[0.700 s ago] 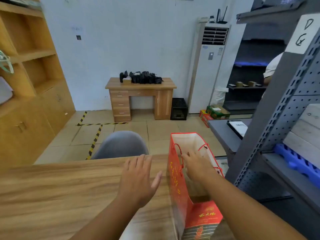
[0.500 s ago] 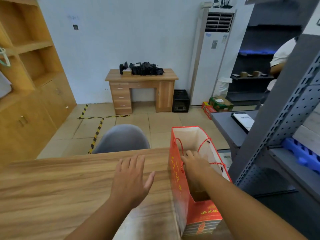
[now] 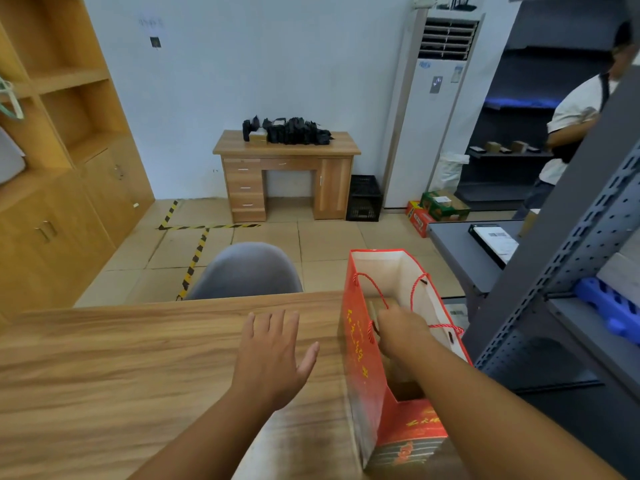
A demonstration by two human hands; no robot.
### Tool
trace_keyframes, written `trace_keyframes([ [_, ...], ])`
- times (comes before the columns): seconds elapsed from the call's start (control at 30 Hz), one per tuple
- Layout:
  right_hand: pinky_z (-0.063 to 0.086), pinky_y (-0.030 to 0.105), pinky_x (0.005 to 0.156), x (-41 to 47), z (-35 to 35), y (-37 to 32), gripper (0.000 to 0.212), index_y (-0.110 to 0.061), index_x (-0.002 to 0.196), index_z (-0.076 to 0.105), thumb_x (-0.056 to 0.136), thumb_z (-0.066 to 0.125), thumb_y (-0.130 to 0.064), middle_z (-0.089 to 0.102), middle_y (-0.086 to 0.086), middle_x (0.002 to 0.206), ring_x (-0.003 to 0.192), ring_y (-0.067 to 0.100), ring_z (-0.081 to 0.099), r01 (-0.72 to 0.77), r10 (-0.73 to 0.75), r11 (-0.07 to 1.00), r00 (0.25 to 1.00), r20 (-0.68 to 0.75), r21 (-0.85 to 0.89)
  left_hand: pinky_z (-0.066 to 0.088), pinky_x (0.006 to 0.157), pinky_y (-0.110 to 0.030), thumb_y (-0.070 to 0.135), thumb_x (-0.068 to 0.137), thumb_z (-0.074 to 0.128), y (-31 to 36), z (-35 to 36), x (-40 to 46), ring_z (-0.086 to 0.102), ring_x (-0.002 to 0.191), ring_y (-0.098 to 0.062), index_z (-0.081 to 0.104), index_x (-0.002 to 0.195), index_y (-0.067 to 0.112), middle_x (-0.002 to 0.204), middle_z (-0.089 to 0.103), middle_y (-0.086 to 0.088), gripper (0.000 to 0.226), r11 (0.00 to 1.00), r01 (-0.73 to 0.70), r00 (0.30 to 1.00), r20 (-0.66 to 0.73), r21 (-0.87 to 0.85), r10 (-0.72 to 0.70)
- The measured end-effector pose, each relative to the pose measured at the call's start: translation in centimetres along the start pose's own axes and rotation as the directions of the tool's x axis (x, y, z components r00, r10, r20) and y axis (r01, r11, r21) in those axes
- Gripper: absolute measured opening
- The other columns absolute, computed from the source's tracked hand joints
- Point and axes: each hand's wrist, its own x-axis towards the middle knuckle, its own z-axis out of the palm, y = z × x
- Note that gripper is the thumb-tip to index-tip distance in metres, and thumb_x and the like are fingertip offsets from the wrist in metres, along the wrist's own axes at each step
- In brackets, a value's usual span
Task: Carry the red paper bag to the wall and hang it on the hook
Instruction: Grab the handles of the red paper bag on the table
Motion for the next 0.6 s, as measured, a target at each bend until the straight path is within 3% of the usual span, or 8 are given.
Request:
trace_keyframes([
  [0.1, 0.049, 0.036, 0.080, -1.0, -3.8, -0.3, 0.022, -0.013, 0.116, 0.062, 0.095, 0.055, -0.013, 0.065, 0.010, 0.114, 0.106, 0.030, 0.062, -0.008, 0.006, 0.999, 0.999, -0.047, -0.033, 0.031, 0.110, -0.051, 0.068, 0.091, 0.019, 0.8, -1.0, 0.5, 0.050, 0.118, -0.028, 0.052, 0.131, 0.018, 0.129, 0.059, -0.006, 0.072, 0.999, -0.036, 0.999, -0.013, 0.018, 0.036],
  [0.23, 0.048, 0.034, 0.073, -1.5, -9.7, -0.9, 0.026, -0.012, 0.114, 0.063, 0.089, 0.065, -0.014, 0.067, 0.008, 0.110, 0.101, 0.028, 0.065, -0.036, 0.024, 0.996, 0.989, -0.148, -0.079, 0.027, 0.112, -0.053, 0.068, 0.091, 0.015, 2.6, -3.2, 1.5, 0.049, 0.119, -0.028, 0.052, 0.124, 0.020, 0.127, 0.058, -0.006, 0.070, 0.997, -0.077, 0.995, -0.056, 0.015, 0.077],
  [0.4, 0.044, 0.035, 0.067, -2.5, -13.9, -2.2, 0.022, -0.011, 0.111, 0.059, 0.091, 0.064, -0.018, 0.063, 0.011, 0.108, 0.099, 0.031, 0.064, 0.035, -0.023, 0.999, 0.954, -0.299, 0.034, 0.026, 0.113, -0.052, 0.069, 0.091, 0.019, 4.7, -5.9, 2.5, 0.049, 0.120, -0.026, 0.054, 0.127, 0.022, 0.127, 0.059, -0.005, 0.069, 0.992, -0.105, 0.986, -0.138, -0.075, 0.094],
  [0.5, 0.043, 0.035, 0.064, -3.3, -14.6, -3.8, 0.014, -0.011, 0.092, 0.054, 0.091, 0.064, -0.020, 0.063, 0.011, 0.094, 0.086, 0.030, 0.063, 0.072, -0.026, 0.990, 0.938, -0.347, 0.121, 0.025, 0.113, -0.048, 0.073, 0.088, 0.016, 5.2, -7.1, 2.9, 0.049, 0.114, -0.023, 0.050, 0.126, 0.027, 0.120, 0.059, 0.001, 0.069, 0.990, -0.099, 0.982, -0.171, -0.104, 0.080],
  [0.6, 0.045, 0.034, 0.063, -3.6, -14.9, -5.5, 0.024, -0.014, 0.078, 0.046, 0.088, 0.067, -0.019, 0.061, 0.010, 0.088, 0.081, 0.031, 0.061, 0.104, -0.047, 0.982, 0.944, -0.326, 0.159, 0.027, 0.109, -0.046, 0.087, 0.082, 0.007, 5.0, -8.4, 2.7, 0.050, 0.110, -0.020, 0.052, 0.122, 0.031, 0.110, 0.061, 0.005, 0.082, 0.991, -0.048, 0.983, -0.181, -0.122, 0.026],
])
